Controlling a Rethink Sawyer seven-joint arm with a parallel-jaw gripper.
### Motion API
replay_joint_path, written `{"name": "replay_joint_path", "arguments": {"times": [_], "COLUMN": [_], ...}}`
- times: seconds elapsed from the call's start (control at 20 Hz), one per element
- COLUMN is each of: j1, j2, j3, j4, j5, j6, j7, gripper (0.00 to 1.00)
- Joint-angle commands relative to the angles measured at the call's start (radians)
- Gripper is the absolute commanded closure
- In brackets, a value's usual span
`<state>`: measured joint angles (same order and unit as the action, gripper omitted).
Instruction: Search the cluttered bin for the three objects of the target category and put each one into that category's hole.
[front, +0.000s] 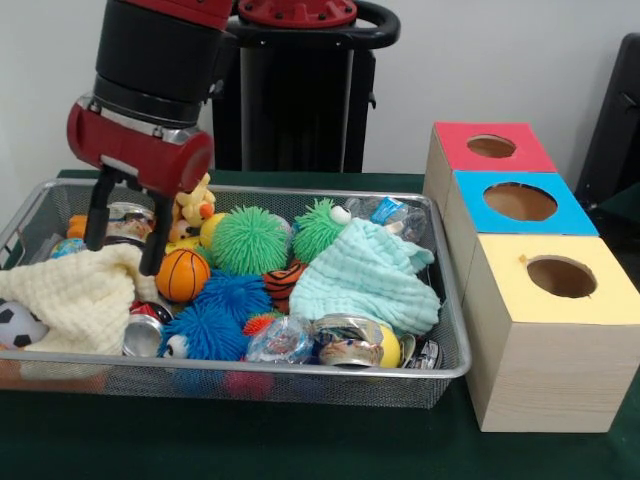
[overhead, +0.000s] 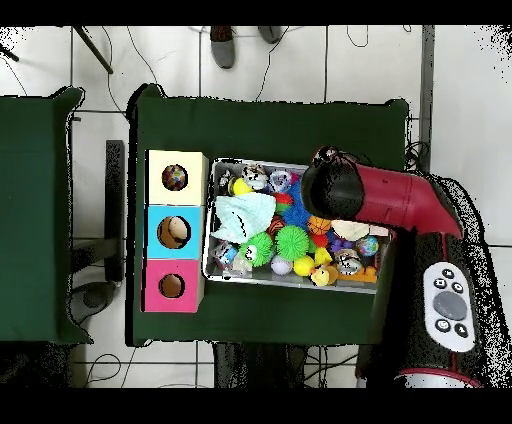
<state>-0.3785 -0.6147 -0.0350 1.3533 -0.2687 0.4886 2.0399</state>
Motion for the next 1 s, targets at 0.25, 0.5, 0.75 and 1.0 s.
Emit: {"name": "replay_joint_path", "arguments": {"times": [0.25, 0.5, 0.75, 1.0], "j1": [-0.161, -0.165, -0.143, -0.154], "j2": [0.005, 0.005, -0.010, 0.004], "j3": [0.189, 0.190, 0.171, 0.189], "j4": [0.208, 0.208, 0.224, 0.235], "j5": [-0.097, -0.162, -0.216, -0.247], "j6": [-0.057, -0.070, -0.085, -0.121], "j7": [-0.193, -0.191, -0.138, -0.100], "gripper": [0.00, 0.00, 0.00, 0.00]}}
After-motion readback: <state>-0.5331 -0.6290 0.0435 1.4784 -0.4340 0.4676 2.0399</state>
